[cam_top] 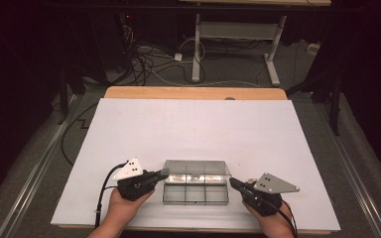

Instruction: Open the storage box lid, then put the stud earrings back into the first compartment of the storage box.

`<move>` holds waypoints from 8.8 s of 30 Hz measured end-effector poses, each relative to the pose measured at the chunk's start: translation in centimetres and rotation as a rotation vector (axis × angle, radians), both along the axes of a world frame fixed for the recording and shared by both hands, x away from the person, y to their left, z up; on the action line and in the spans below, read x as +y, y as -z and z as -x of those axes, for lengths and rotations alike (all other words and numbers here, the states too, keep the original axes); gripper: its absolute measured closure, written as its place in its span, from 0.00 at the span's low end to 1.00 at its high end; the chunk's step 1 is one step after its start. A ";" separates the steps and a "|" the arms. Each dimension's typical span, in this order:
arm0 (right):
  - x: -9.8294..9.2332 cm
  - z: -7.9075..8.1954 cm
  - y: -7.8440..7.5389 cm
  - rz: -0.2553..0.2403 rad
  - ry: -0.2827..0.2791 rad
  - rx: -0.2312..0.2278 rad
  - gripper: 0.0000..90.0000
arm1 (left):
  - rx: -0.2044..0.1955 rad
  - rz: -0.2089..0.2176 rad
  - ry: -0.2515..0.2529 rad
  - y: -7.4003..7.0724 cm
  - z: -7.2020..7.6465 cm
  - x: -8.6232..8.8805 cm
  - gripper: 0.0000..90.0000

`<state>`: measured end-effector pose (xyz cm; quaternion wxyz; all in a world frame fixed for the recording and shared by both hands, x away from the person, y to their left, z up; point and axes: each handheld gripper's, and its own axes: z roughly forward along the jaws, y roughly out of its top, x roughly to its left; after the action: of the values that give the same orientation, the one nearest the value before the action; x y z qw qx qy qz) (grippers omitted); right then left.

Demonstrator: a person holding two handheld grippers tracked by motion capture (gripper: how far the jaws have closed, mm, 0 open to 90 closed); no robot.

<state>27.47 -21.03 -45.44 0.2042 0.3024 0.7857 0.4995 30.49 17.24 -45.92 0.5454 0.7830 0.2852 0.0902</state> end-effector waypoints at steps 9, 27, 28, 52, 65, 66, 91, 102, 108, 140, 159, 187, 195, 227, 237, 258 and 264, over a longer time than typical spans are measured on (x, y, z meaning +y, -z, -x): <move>-1.4 -1.6 1.0 0.014 0.089 0.013 1.00 | 0.001 -0.001 -0.009 0.0 -0.6 0.0 0.98; -0.5 -5.8 0.6 -0.033 0.171 0.022 1.00 | 0.007 -0.009 -0.016 0.3 -1.5 -0.3 0.98; -0.3 -6.1 0.6 -0.035 0.172 0.022 1.00 | 0.008 -0.009 -0.016 0.3 -1.5 -0.3 0.98; 2.0 -8.1 -0.3 -0.036 0.073 -0.030 1.00 | 0.022 -0.018 -0.030 0.3 -2.7 -0.7 0.98; 2.4 -8.8 -0.1 -0.064 0.068 -0.038 1.00 | 0.029 -0.010 -0.044 0.3 -3.7 -1.1 0.98; 2.4 -8.8 -0.1 -0.066 0.071 -0.034 1.00 | 0.028 -0.010 -0.045 0.2 -3.8 -1.1 0.98; 3.2 -12.0 -0.5 -0.102 0.111 -0.010 1.00 | 0.038 -0.016 -0.086 0.1 -5.5 -0.8 0.98; 3.2 -12.0 -0.5 -0.105 0.115 -0.007 1.00 | 0.025 -0.012 -0.102 0.1 -4.4 0.7 0.98; 3.2 -11.9 -0.6 -0.100 0.116 -0.015 1.00 | 0.029 -0.003 -0.186 0.3 -4.8 2.4 0.98; 3.1 -12.9 0.1 -0.024 0.152 0.048 1.00 | 0.101 -0.032 -0.208 0.1 -9.6 -0.6 0.98; 3.5 -15.1 1.4 0.070 0.187 0.143 1.00 | 0.186 -0.104 -0.244 1.8 -11.9 -0.8 0.98; 2.1 -14.2 0.1 0.084 0.199 0.140 1.00 | 0.168 -0.122 -0.264 0.7 -11.1 0.8 0.98; 1.5 -10.6 -0.4 0.070 0.157 0.088 1.00 | 0.087 -0.132 -0.224 0.7 -6.7 2.3 0.98; -1.5 -2.7 1.6 0.053 0.129 0.042 0.24 | 0.011 -0.185 -0.185 2.6 -1.0 5.4 0.20; -2.4 -2.6 1.6 0.025 0.193 0.043 0.01 | 0.015 -0.165 -0.191 2.7 -1.0 5.2 0.00; -6.7 -1.3 1.9 0.045 0.269 0.061 0.10 | -0.005 -0.172 -0.137 2.9 -0.8 5.2 0.01; -7.7 -1.0 1.9 0.028 0.280 0.076 0.33 | -0.008 -0.170 -0.134 2.9 -0.7 5.1 0.01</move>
<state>28.48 -28.75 -47.30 0.2464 0.4250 0.7497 0.4435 31.24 22.39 -48.81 0.4711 0.8051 0.3262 0.1533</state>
